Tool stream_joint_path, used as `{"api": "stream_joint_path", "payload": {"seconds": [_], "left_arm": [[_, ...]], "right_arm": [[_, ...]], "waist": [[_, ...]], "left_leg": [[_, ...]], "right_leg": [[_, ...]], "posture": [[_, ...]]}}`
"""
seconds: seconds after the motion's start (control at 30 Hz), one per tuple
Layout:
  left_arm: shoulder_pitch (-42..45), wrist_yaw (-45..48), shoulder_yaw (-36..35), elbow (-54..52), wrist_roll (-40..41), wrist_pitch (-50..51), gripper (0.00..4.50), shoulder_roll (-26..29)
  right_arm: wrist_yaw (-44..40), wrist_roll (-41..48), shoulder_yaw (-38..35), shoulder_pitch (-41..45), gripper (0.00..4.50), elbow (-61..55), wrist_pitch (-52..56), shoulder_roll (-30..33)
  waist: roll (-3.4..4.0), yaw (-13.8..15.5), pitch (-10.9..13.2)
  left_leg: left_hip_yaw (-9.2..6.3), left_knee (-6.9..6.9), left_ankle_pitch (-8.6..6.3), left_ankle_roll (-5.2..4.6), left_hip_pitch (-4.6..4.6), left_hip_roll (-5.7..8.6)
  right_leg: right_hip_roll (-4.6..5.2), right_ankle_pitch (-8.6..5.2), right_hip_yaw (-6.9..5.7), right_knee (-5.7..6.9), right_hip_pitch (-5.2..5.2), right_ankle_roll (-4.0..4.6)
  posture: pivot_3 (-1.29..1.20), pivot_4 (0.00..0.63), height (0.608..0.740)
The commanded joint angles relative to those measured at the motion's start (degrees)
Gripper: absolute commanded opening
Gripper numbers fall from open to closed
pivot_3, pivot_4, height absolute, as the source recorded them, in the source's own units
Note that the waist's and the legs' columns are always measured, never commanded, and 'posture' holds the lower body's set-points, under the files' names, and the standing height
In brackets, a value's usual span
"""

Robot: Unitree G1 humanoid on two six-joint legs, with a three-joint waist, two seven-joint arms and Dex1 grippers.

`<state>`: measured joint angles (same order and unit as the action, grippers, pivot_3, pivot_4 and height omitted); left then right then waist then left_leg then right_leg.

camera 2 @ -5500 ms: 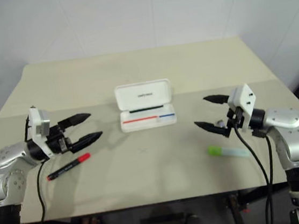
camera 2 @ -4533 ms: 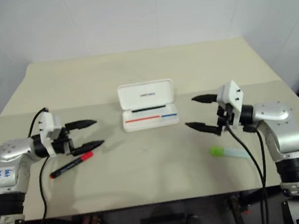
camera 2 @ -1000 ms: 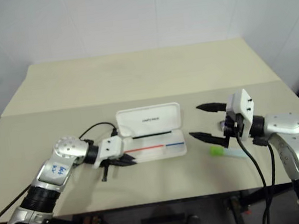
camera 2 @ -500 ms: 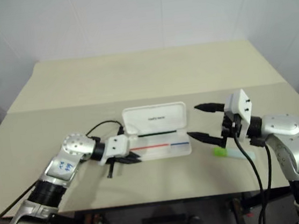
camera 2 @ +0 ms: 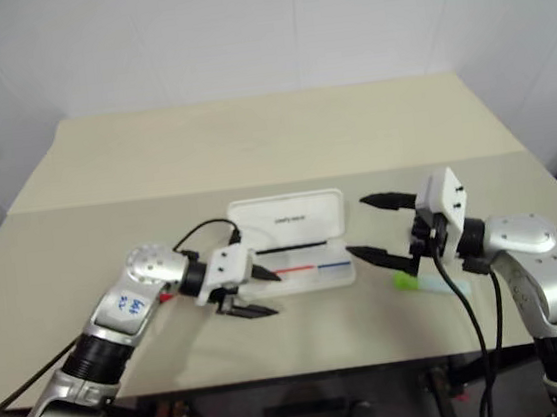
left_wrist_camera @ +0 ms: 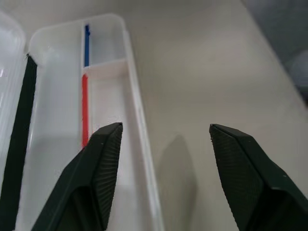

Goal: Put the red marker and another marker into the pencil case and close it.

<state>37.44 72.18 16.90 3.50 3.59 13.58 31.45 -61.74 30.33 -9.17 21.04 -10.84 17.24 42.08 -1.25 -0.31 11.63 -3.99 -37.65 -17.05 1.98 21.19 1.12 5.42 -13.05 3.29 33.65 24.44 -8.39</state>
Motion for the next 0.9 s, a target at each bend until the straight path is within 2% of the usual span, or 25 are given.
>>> {"api": "stream_joint_path", "payload": {"seconds": [0.03,0.27,0.33,0.47,0.67,0.9], "left_arm": [[-0.32,-0.02,-0.91,-2.80,1.75,0.08,3.04,0.48],[-1.48,0.09,-2.71,-3.04,4.05,-0.55,3.04,1.46],[-2.11,0.44,-3.73,-2.84,4.71,-1.78,3.38,2.47],[-2.79,-0.62,-7.50,-0.20,5.92,-7.46,4.47,3.78],[-3.91,0.82,-14.39,-1.56,14.83,-5.97,4.47,3.77],[-7.64,1.94,-22.45,-7.23,24.97,2.63,4.47,9.27]], "right_arm": [[0.11,0.31,-0.65,0.42,4.50,-0.61,-1.24,-0.07],[0.10,0.47,-0.65,0.52,4.50,-0.58,-0.99,0.14],[0.08,0.56,-0.63,0.44,4.50,-0.67,-0.81,0.21],[-0.21,0.67,-0.51,0.44,4.50,-0.56,-0.51,0.38],[-0.69,0.72,-0.09,1.06,4.50,-0.08,-0.38,0.34],[-3.37,3.54,-0.62,3.36,4.50,0.70,0.81,0.47]], "waist": [[0.00,0.04,0.00],[0.00,-0.02,0.00],[0.00,-0.07,0.00],[0.00,0.03,0.00],[0.00,0.04,0.00],[0.00,-0.58,0.01]], "left_leg": [[0.00,0.00,0.00,0.00,0.00,0.00],[0.00,0.00,0.00,0.00,0.00,0.00],[0.00,0.00,0.00,0.00,0.00,0.00],[0.00,0.00,0.00,0.00,-0.01,-0.01],[0.00,0.03,0.00,0.00,0.01,-0.01],[0.00,0.08,0.00,0.00,-0.01,-0.05]], "right_leg": [[0.00,0.00,0.00,0.00,0.00,0.00],[0.00,0.00,0.00,0.00,0.00,0.00],[0.00,0.00,0.00,0.00,0.00,0.01],[0.00,-0.01,0.00,0.00,0.01,0.01],[0.01,-0.01,-0.01,-0.04,0.01,0.01],[0.00,-0.01,-0.01,-0.04,0.02,0.02]], "posture": [[0.00,0.150,0.740],[0.00,0.150,0.740],[0.00,0.150,0.740],[0.00,0.150,0.740],[0.00,0.150,0.740],[0.00,0.150,0.740]]}}
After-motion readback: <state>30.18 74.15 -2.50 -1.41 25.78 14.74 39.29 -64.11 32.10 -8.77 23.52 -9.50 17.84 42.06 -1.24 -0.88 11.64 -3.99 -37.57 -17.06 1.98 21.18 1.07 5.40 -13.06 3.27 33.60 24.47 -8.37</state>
